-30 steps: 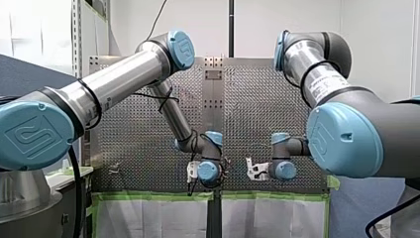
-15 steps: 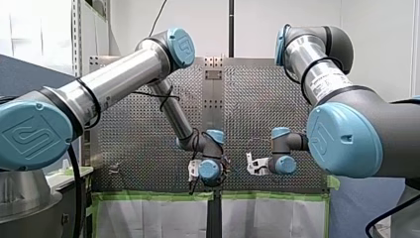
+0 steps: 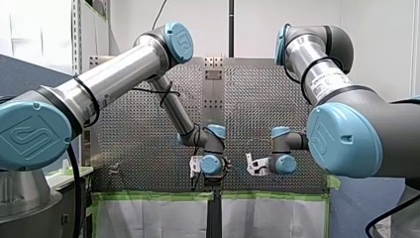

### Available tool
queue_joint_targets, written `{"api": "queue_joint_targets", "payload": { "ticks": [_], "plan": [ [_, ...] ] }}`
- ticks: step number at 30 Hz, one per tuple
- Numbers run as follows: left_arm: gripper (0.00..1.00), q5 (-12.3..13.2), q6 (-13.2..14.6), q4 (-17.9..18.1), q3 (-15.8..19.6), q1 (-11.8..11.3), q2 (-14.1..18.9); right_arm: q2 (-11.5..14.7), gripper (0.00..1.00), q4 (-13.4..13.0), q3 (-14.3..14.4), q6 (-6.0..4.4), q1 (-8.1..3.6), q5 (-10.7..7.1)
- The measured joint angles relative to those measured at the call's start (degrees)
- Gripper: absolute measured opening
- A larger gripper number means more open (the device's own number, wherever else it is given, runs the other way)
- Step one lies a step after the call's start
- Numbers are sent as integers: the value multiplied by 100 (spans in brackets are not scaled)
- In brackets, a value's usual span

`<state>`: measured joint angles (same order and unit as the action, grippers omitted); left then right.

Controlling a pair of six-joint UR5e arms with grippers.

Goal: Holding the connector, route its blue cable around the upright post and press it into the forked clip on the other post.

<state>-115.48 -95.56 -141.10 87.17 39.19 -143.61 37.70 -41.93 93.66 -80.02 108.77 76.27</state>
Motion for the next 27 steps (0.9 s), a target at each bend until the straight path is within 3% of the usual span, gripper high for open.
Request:
{"api": "queue_joint_targets", "payload": {
  "ticks": [12,17,27],
  "plan": [
    [0,322,-311,133,0,-103,-1,9,0,25,-3,-46,-52,-24],
    [0,400,-343,180,0,-165,-4,8,0,13,-6,-103,-67,-14],
    [0,525,-408,186,0,-340,-16,8,0,21,-8,-96,-70,2]
  ]
}}
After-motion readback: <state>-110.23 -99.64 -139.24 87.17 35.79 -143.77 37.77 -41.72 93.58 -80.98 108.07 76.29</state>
